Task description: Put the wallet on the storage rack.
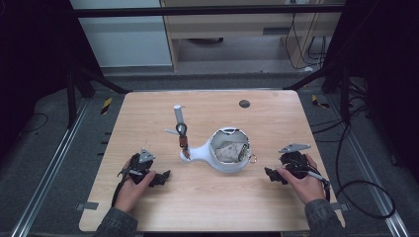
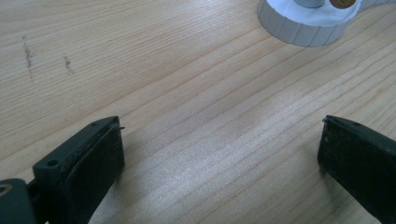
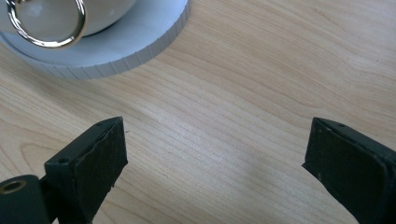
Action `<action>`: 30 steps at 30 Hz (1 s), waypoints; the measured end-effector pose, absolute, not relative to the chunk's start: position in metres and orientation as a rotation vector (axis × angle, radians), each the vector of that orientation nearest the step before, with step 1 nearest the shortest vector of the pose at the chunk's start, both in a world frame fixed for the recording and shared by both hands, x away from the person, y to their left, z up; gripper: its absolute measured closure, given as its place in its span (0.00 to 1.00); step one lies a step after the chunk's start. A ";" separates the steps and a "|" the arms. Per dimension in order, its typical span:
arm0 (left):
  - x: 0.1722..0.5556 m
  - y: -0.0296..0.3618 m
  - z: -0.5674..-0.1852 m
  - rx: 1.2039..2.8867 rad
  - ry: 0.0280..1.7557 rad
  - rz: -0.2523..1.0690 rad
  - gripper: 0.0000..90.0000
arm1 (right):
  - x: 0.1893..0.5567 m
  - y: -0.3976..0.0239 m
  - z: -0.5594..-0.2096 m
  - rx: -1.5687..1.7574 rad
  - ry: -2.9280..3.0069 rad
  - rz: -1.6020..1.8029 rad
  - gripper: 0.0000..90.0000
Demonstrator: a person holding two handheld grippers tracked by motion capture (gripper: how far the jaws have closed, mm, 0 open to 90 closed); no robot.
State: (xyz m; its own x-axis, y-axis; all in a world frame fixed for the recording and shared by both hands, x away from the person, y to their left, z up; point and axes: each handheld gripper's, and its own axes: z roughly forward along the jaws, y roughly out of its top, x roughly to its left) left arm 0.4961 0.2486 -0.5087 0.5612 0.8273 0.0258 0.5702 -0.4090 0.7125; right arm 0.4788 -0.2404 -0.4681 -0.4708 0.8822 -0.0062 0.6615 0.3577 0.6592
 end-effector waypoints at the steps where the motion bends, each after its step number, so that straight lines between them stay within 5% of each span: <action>1: 0.496 0.249 -0.509 2.131 1.115 0.499 0.00 | 0.479 -0.241 -0.470 1.356 2.266 0.850 0.06; 30: 0.496 0.249 -0.509 2.135 1.115 0.497 0.00 | 0.483 -0.243 -0.513 1.440 2.088 0.889 0.00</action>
